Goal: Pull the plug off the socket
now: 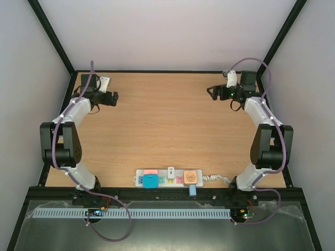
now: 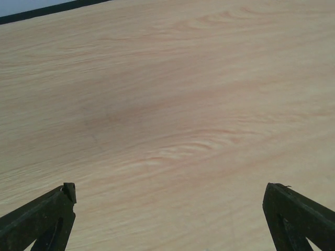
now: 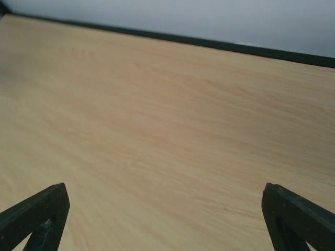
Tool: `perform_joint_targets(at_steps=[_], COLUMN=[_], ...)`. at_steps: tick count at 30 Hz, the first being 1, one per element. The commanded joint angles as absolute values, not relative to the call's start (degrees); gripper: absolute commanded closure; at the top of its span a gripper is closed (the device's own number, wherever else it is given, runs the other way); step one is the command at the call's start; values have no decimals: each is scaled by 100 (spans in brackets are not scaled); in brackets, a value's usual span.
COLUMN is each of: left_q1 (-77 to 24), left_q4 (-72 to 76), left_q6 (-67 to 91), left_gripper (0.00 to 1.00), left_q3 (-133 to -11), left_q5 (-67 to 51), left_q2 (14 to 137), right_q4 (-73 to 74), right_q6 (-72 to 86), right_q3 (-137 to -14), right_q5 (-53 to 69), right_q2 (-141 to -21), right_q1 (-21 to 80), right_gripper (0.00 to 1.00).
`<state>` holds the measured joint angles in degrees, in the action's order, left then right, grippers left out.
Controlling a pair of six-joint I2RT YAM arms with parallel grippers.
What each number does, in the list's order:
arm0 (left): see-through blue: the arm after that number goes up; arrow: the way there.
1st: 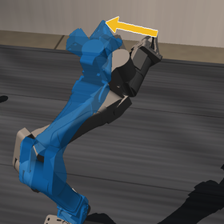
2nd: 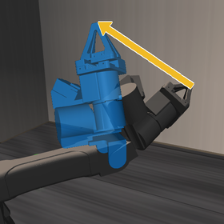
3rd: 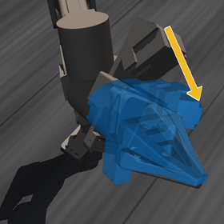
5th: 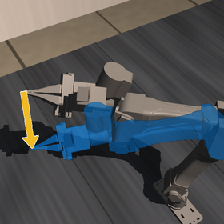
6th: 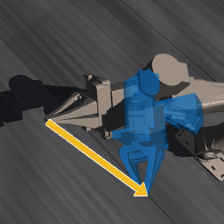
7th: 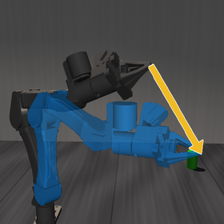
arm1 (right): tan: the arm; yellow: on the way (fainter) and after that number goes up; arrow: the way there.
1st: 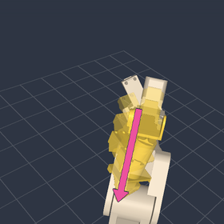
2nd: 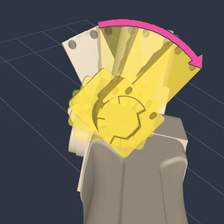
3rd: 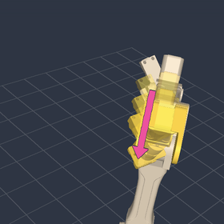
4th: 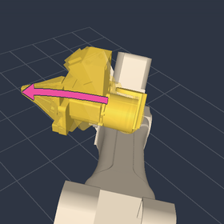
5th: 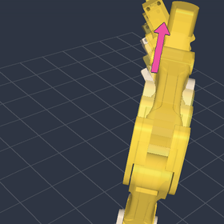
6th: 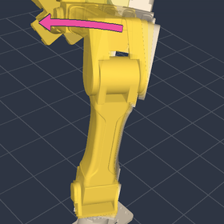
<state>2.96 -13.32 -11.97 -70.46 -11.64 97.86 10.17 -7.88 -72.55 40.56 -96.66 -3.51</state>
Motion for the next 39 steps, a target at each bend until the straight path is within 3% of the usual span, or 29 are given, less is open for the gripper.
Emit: perform_joint_targets(at_steps=[1,14,25,34,39], left_q1=[15,-650,-841,-844,-839], left_q4=[-1840,-4181,-3967,-3554,-3491], left_q6=[-1827,-3812,-3459,-2981,-2819], left_gripper=[0,0,1,0,0], left_q3=[-6933,-6718,-6112,-5794,-5706], left_q5=[-1464,-2813,-3026,-3006,-2989], left_q2=[9226,8115,7361,7162,7143], right_q4=[2163,4930,5134,4662,4019], right_q6=[-2042,-4775,-4208,-3592,-2988], right_q3=[-7242,-6833,-6138,-5521,-5205], right_q5=[4395,3744,3210,3096,2348], right_q2=[-9193,-7918,-6971,-6961,-7069], right_q1=[-132,1800,3947,4915,5655], right_gripper=[2,2,2,2,2])
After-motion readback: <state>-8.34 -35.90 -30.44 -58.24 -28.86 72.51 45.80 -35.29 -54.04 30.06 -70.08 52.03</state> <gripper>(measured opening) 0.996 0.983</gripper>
